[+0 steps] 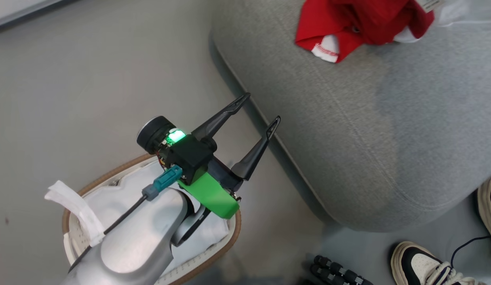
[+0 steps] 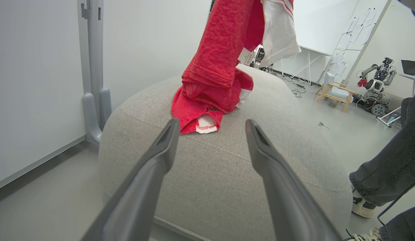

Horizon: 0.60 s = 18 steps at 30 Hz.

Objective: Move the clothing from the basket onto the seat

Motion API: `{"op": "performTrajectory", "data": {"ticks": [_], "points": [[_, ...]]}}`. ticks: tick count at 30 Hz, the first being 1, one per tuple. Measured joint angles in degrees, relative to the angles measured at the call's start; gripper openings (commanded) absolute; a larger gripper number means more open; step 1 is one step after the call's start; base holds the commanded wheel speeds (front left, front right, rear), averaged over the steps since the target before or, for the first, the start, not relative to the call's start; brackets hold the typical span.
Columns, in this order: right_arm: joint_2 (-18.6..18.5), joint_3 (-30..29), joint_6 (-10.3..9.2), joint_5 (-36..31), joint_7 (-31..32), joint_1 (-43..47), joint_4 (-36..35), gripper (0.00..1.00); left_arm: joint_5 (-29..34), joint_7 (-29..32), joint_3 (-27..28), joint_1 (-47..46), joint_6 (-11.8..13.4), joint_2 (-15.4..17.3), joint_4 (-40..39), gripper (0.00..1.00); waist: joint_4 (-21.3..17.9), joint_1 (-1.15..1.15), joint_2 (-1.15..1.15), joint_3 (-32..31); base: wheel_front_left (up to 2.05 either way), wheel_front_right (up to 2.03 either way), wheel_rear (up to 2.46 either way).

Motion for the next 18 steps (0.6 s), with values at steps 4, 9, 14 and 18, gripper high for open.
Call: {"op": "performTrajectory", "data": {"ticks": [4,9,14,18], "points": [[0.4,-4.4,0.0,-3.8,0.0,-0.5,5.4,0.0,-0.2,0.0,0.0,-0.9,0.0,0.8,0.0,1.0,2.4,0.0,0.0,2.9,0.0,0.0,0.0],[3.3,-8.1,0.0,-8.1,0.0,1.2,10.4,0.0,-0.2,0.0,0.4,-1.5,0.0,1.5,0.1,1.0,4.9,0.0,0.0,6.4,0.0,0.0,0.0],[8.1,-9.2,0.0,-10.3,0.0,5.5,15.0,0.0,-0.3,0.0,0.6,-1.8,0.0,1.9,0.4,1.0,7.5,0.0,0.0,9.6,0.0,0.0,0.0],[11.0,-11.3,0.0,-10.9,0.0,9.5,16.6,0.0,-0.5,0.0,1.0,-1.7,0.0,1.8,0.9,1.0,9.1,0.0,0.0,10.8,0.0,0.0,0.0]]}}
